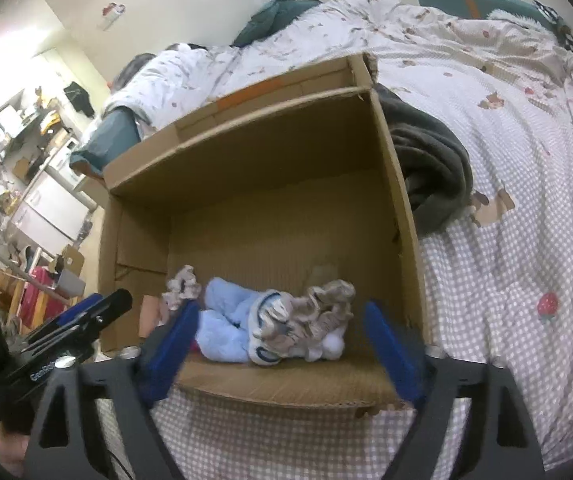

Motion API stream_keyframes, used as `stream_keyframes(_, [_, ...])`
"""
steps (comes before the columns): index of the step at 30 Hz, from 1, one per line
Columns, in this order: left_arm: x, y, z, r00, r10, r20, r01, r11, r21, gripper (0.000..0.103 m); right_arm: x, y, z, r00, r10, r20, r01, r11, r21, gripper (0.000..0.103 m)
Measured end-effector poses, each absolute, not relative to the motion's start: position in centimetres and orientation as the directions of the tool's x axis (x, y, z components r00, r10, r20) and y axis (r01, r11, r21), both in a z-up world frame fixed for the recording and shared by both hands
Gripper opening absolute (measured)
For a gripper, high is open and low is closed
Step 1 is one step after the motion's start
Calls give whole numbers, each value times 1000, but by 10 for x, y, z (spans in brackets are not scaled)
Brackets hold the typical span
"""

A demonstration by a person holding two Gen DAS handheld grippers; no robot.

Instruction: Organize soft objects

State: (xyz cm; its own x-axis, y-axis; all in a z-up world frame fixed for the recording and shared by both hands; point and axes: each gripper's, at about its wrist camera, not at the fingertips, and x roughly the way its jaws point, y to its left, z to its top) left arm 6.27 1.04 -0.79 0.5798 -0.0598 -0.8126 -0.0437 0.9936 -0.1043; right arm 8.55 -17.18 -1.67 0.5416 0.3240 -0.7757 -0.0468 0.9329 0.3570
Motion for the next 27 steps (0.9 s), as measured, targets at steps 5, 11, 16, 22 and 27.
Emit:
stream_keyframes(5, [60,11,-9,570,-59,-819,-55,993,-109,62,85,-171,-13,555,322,-767,-56,934,352,99])
stream_keyframes(11, [45,16,14,623,-28,-781,-49,996,-75,62,80,-174,1,592,328,-736,-62,929,364,103])
stream_keyframes(16, [37,34,38,650,14,-760,-149,983,-109,62,74,-179,23,602,370,-708,-44,900,433,103])
stream_keyframes(22, [7,39,70,714,35,-699,-121,990,-74,98,49,-175,64,678,348,-647,-94,914,394,103])
stream_keyframes(27, [-23,42,78,752,23,-659,-76,996,-51,98,23,-172,77,715,358,-601,-154,919,364,103])
